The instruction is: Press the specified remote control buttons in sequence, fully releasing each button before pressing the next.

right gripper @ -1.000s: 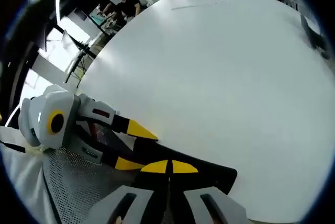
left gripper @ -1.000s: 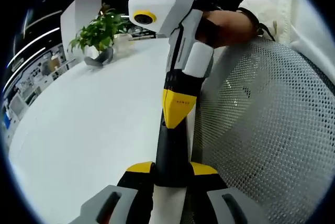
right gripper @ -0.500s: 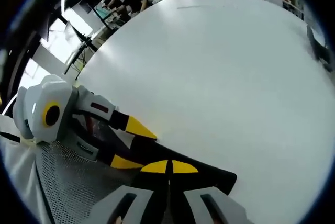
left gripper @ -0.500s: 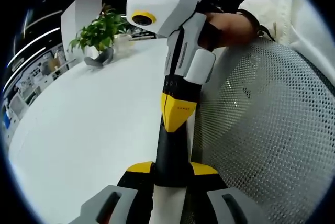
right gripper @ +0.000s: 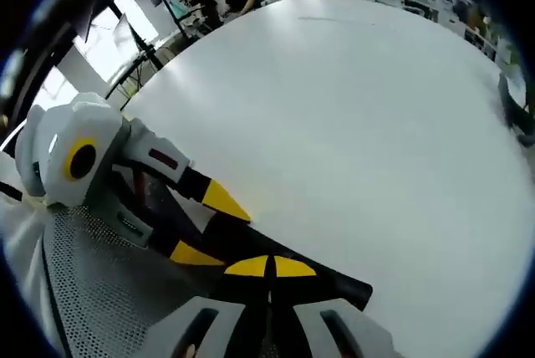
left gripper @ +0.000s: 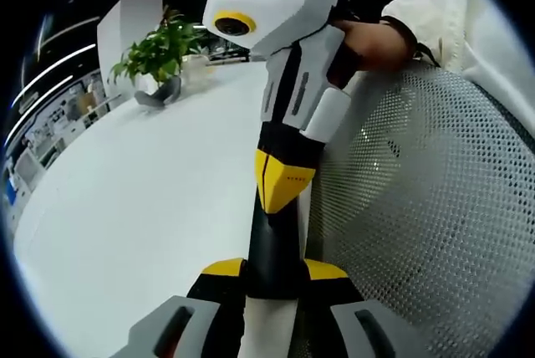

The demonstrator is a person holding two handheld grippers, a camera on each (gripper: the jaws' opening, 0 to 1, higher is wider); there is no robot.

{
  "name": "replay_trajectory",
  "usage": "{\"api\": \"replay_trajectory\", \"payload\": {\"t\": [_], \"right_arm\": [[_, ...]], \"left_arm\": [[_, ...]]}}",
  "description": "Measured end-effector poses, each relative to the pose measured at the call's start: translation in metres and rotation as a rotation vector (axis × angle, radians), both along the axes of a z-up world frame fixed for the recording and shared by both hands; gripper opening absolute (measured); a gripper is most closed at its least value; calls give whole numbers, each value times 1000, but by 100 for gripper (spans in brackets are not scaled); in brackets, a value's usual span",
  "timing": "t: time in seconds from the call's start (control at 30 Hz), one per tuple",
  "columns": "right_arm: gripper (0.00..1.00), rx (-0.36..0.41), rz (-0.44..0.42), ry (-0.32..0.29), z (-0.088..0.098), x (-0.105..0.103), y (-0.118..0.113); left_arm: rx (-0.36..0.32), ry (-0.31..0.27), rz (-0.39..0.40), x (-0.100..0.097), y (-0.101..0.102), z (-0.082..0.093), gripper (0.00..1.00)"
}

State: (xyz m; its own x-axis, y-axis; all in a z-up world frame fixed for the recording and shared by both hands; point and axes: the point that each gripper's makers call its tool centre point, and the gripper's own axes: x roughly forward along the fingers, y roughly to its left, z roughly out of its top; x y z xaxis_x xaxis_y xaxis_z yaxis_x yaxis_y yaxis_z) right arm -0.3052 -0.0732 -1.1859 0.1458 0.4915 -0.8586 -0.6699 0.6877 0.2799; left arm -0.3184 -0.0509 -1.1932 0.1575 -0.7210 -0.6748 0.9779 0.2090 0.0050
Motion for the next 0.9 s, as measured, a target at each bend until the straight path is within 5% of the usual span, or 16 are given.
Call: {"api": "replay_trajectory", "payload": {"t": [0.9], "right_arm": [[0,42,63,0,5,-7,9]], "left_arm": [[-6,11,15,-1,-2,0,25]]}}
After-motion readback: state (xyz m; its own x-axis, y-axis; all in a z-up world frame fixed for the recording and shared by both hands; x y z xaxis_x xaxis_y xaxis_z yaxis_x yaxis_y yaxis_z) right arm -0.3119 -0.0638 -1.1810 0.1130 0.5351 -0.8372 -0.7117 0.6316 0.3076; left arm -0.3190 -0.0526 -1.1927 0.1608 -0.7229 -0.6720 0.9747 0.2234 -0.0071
